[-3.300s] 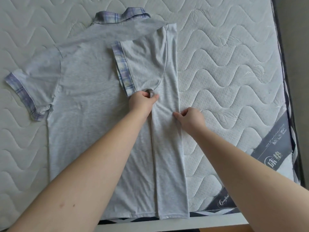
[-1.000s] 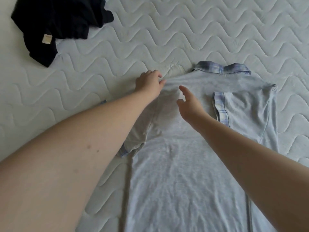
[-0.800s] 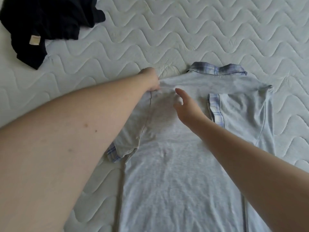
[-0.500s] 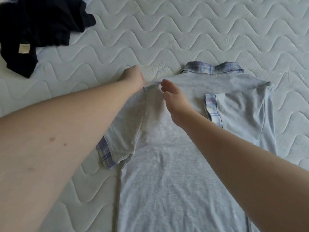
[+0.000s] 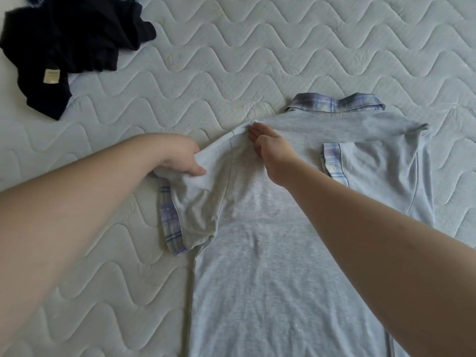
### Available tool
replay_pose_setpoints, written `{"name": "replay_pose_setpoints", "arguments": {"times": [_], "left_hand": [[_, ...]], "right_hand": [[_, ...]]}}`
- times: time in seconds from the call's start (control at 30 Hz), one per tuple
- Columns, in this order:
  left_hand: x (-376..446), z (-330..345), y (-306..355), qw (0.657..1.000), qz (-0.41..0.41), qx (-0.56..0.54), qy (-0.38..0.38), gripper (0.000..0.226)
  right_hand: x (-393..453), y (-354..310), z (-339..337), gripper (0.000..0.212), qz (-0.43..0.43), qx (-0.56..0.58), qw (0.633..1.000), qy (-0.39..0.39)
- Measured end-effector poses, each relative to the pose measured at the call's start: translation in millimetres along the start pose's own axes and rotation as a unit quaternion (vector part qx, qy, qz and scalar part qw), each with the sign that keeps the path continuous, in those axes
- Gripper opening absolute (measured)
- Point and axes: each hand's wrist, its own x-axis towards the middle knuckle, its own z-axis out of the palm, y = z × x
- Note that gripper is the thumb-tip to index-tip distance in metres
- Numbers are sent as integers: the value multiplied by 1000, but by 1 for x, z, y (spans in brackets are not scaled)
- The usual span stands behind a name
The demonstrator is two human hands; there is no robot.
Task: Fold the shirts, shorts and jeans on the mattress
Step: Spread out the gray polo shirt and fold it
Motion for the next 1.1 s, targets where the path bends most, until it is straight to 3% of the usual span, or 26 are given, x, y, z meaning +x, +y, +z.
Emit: {"name": "replay_pose_setpoints", "arguments": {"times": [0.07,0.13,0.27,0.33,0.4,0.47,0.53,0.6,0.63,0.7,0.77,0.8,0.9,1.03,1.1], "left_hand": [[-14,-10,2,996,13,-53,-68,29],[-26,-16,13,972,38,-201,-118,19],[-33,-13,59,902,137,-391,-122,24],[-32,-10,81,849,183,-478,-135,22],[-26,-9,88,772,220,-580,-135,28],[-15,-8,83,734,213,-644,-39,23],[2,-2,73,767,173,-611,89,25],[21,7,65,837,141,-501,171,30],[31,10,63,868,132,-433,203,33],[48,13,61,907,138,-305,255,41],[61,7,65,926,166,-222,259,46],[68,3,68,937,176,-178,242,46],[84,-18,76,960,200,-49,192,39],[93,-42,80,940,292,-11,178,23],[96,-47,82,944,289,43,153,19]], "right_hand": [[0,-3,-3,46,18,59,998,0],[0,-7,-6,41,40,124,991,-4],[4,-16,-14,51,90,192,976,-43],[4,-23,-22,60,115,173,976,-63],[4,-30,-33,64,120,143,979,-83],[2,-34,-41,59,134,131,979,-75],[-1,-36,-49,44,143,51,987,-44],[-9,-37,-55,33,100,-166,981,-26],[-15,-37,-59,32,63,-308,949,-21],[-28,-35,-64,35,13,-546,837,-33],[-40,-27,-65,42,34,-651,757,-54],[-46,-24,-65,40,50,-658,750,-49],[-58,-21,-71,31,49,-630,774,-42],[-61,-32,-83,32,18,-594,802,-51],[-63,-37,-88,38,19,-572,818,-52]]}}
